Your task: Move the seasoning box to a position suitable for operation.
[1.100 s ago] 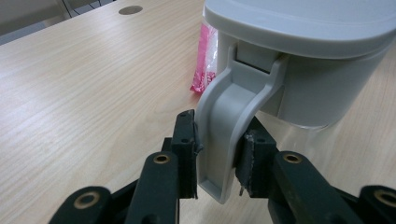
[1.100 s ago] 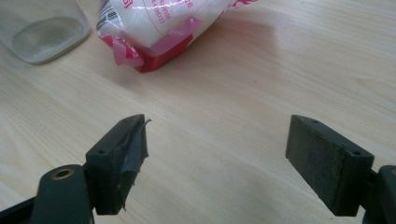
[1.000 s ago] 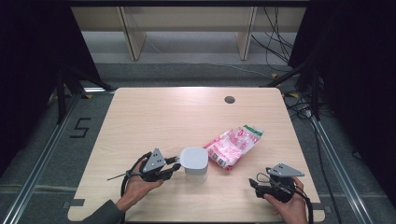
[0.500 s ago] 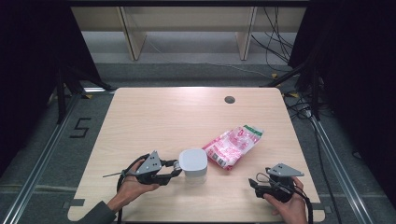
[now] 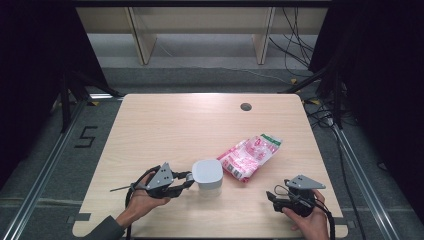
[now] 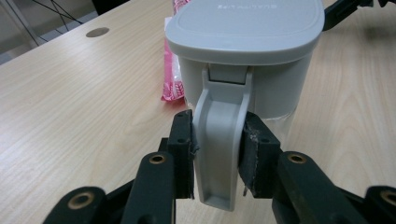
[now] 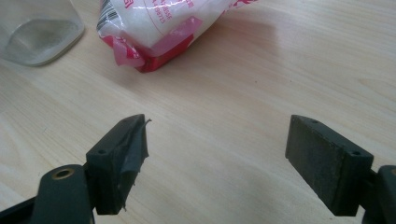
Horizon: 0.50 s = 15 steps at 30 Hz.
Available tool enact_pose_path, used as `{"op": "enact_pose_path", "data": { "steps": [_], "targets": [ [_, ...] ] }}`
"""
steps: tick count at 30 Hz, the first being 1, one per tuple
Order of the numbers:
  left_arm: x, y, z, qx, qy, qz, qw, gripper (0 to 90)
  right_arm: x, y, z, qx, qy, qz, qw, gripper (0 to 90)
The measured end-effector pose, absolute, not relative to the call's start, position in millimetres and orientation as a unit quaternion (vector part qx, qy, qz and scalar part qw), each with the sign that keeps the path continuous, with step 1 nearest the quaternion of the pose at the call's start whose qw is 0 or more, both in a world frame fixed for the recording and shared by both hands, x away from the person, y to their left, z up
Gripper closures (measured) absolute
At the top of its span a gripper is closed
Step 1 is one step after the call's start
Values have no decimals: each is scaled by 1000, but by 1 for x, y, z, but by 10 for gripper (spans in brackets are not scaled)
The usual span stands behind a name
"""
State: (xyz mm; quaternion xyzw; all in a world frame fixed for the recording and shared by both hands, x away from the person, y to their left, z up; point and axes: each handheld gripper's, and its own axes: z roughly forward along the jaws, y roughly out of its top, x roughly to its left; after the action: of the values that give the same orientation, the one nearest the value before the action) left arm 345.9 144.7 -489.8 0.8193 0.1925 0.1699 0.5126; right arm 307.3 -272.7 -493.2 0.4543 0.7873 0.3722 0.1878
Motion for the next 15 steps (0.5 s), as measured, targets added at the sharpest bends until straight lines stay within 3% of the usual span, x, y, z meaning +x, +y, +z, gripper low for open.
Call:
{"op": "enact_pose_path", "data": {
  "steps": [15],
  "targets": [
    [356,135,-489,819,208,193,499,681,307,-273,-493,452,788,373,190,217]
  ]
}}
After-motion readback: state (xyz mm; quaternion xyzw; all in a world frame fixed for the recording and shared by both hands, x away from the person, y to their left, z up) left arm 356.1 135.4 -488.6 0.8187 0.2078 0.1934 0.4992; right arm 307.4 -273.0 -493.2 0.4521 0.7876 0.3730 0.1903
